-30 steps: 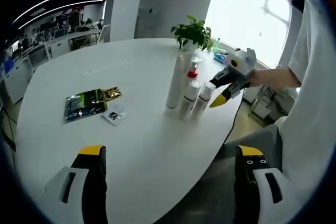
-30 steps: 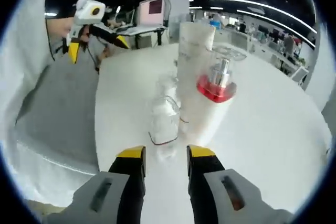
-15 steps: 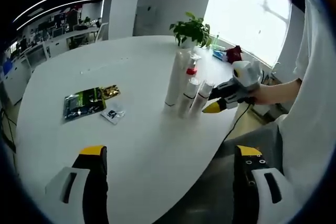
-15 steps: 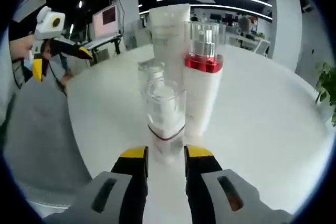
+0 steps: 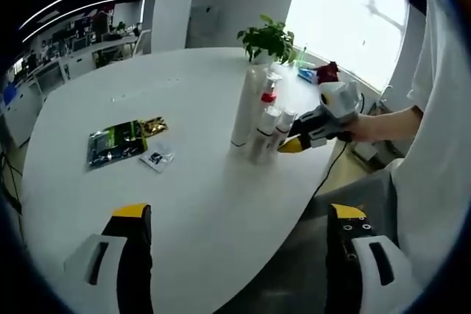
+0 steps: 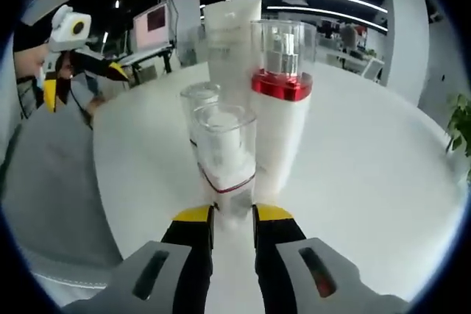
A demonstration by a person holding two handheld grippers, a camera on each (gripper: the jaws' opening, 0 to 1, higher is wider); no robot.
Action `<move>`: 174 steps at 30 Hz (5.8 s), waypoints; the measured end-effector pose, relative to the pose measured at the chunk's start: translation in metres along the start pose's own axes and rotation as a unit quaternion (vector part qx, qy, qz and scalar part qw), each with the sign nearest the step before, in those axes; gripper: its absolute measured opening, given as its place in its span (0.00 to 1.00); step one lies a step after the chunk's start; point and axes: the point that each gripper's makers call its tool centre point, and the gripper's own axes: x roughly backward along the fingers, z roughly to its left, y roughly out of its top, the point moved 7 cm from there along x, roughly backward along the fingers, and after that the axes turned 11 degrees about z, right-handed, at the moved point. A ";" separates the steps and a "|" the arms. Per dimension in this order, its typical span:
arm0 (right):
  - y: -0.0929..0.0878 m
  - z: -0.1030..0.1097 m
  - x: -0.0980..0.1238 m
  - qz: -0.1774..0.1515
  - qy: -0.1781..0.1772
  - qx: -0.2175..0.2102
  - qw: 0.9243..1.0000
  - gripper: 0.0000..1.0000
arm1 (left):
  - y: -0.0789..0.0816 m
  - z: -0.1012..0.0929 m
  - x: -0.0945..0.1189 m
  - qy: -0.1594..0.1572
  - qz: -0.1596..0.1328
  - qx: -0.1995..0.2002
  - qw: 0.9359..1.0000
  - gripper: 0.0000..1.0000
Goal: Arrange the skincare products in the storage area until every visible bottle or jar stands upright without overlapping.
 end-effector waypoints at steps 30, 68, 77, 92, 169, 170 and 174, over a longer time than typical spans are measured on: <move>0.007 -0.004 0.007 0.001 0.027 0.012 1.000 0.31 | 0.000 0.004 0.008 0.014 -0.009 0.021 1.000 0.92; 0.013 0.119 0.089 -0.038 -0.076 -0.123 0.989 0.73 | -0.079 0.054 0.084 0.088 -0.096 0.092 0.987 0.95; 0.028 0.138 0.086 -0.058 -0.093 -0.126 0.986 0.84 | -0.119 0.057 0.107 0.101 -0.110 0.107 0.983 0.97; 0.049 0.155 0.068 -0.103 -0.111 -0.126 0.980 1.00 | -0.129 0.056 0.098 0.068 -0.117 0.106 0.985 0.97; 0.030 0.147 0.058 -0.025 -0.086 -0.227 0.970 0.99 | 0.082 0.239 -0.067 0.028 0.171 -0.267 0.948 0.96; 0.030 0.147 0.057 -0.023 -0.087 -0.225 0.970 0.99 | 0.083 0.240 -0.068 0.029 0.178 -0.275 0.945 0.97; 0.028 0.147 0.057 -0.013 -0.092 -0.220 0.971 0.99 | 0.089 0.253 -0.078 0.030 0.194 -0.299 0.934 0.97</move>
